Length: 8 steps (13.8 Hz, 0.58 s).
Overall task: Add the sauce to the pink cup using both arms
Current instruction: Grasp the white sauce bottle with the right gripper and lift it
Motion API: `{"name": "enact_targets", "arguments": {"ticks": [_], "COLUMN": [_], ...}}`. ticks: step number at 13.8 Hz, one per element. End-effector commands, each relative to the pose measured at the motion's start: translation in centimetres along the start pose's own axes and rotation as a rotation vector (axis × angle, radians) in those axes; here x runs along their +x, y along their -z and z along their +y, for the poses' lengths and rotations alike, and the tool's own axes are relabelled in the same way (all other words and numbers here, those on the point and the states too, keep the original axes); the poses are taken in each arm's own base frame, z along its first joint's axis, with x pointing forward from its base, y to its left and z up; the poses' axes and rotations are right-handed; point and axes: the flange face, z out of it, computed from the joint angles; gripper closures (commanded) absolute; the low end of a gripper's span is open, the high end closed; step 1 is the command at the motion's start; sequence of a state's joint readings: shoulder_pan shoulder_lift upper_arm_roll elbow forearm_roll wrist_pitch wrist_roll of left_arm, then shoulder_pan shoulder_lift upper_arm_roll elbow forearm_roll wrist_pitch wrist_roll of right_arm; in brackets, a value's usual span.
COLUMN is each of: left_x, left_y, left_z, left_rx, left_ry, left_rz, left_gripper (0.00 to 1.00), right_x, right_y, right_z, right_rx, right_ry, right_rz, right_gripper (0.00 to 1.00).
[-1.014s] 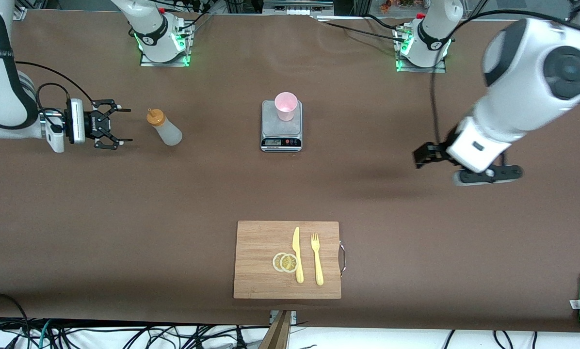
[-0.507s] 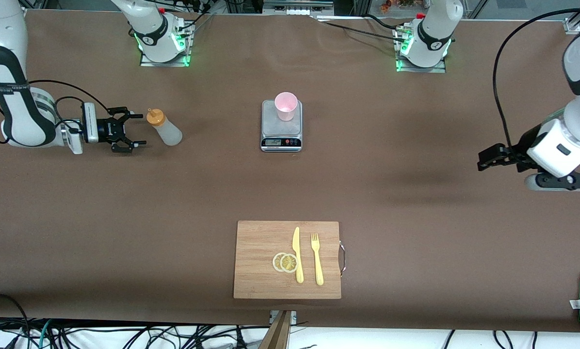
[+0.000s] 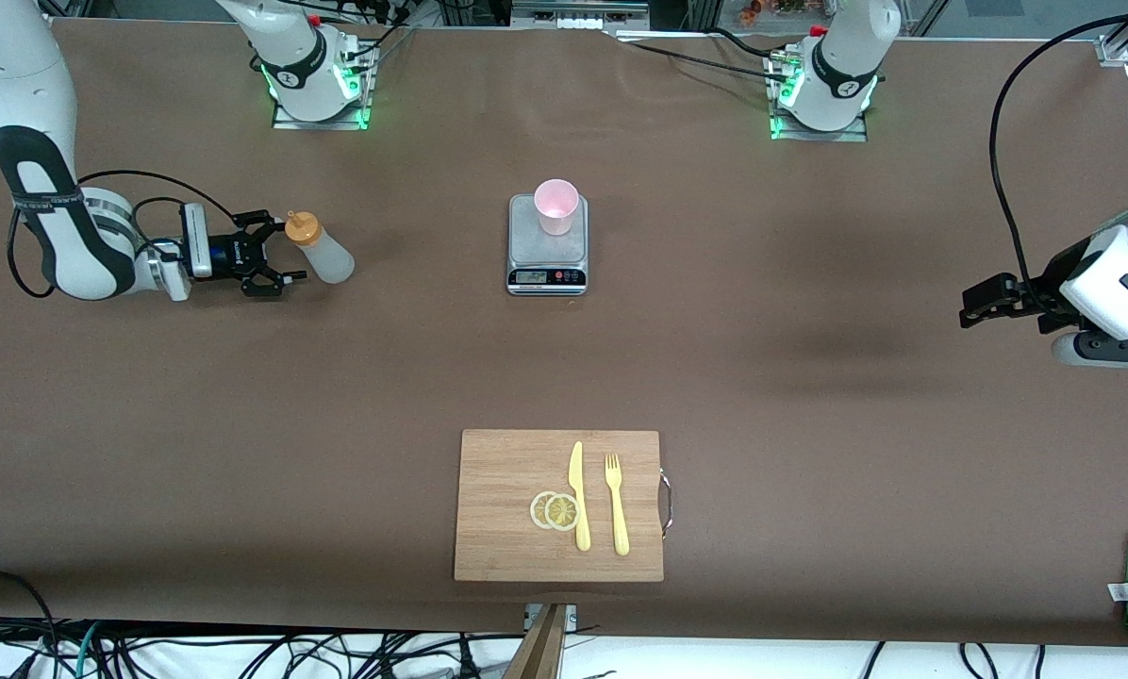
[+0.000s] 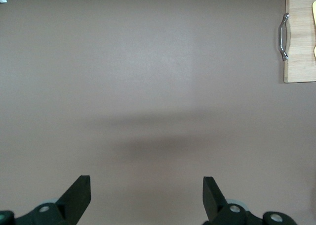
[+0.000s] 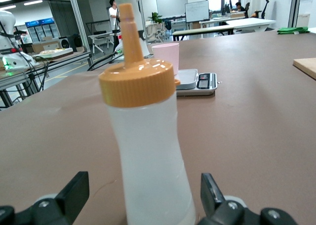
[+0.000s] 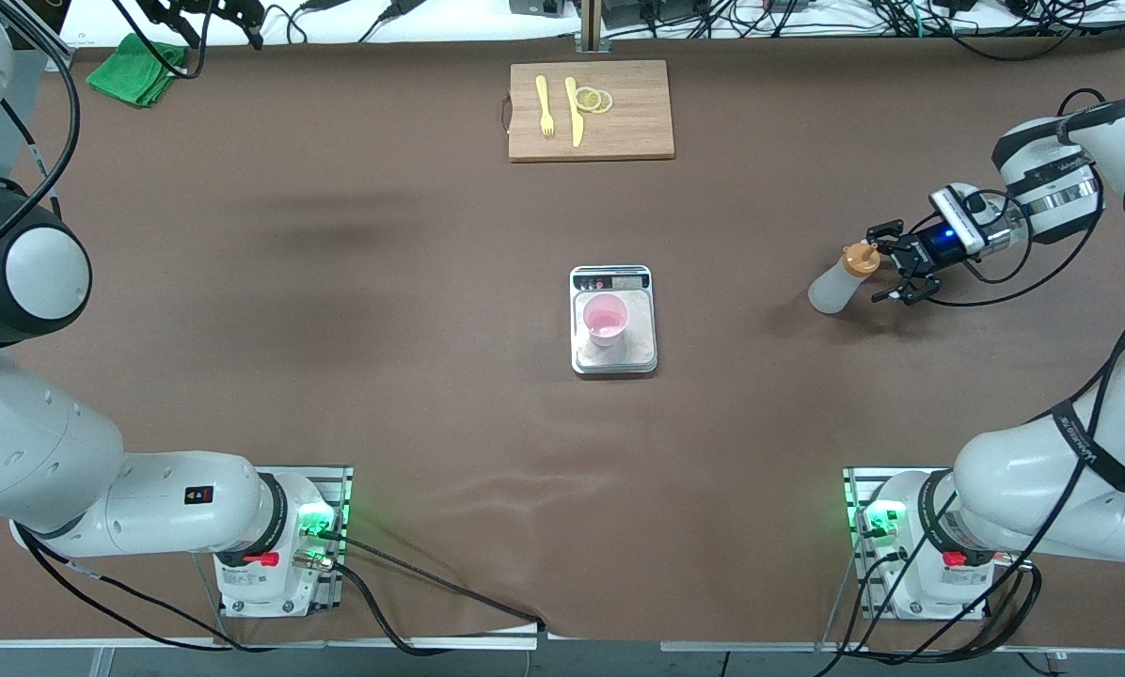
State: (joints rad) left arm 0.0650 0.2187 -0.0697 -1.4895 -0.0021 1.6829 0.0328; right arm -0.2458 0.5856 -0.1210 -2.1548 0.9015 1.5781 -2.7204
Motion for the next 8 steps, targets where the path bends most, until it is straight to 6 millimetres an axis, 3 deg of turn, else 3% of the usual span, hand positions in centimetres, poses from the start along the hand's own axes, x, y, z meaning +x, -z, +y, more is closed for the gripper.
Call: {"name": "enact_targets", "arguments": {"ticks": [1, 8], "left_x": [-0.3, -0.2], "left_y": [1.0, 0.9], "left_z": [0.2, 0.0], "left_rx": [0.018, 0.013], "left_ry": [-0.033, -0.033], "left_rz": [-0.012, -0.014], "left_gripper": [0.0, 0.0], "right_x": [-0.4, -0.9], "right_y": [-1.3, -3.8], "right_z": [0.8, 1.7], "right_rx": [-0.003, 0.001], "right_ry": [0.043, 0.035], "right_rz": [0.034, 0.049], "right_gripper": [0.0, 0.0]}}
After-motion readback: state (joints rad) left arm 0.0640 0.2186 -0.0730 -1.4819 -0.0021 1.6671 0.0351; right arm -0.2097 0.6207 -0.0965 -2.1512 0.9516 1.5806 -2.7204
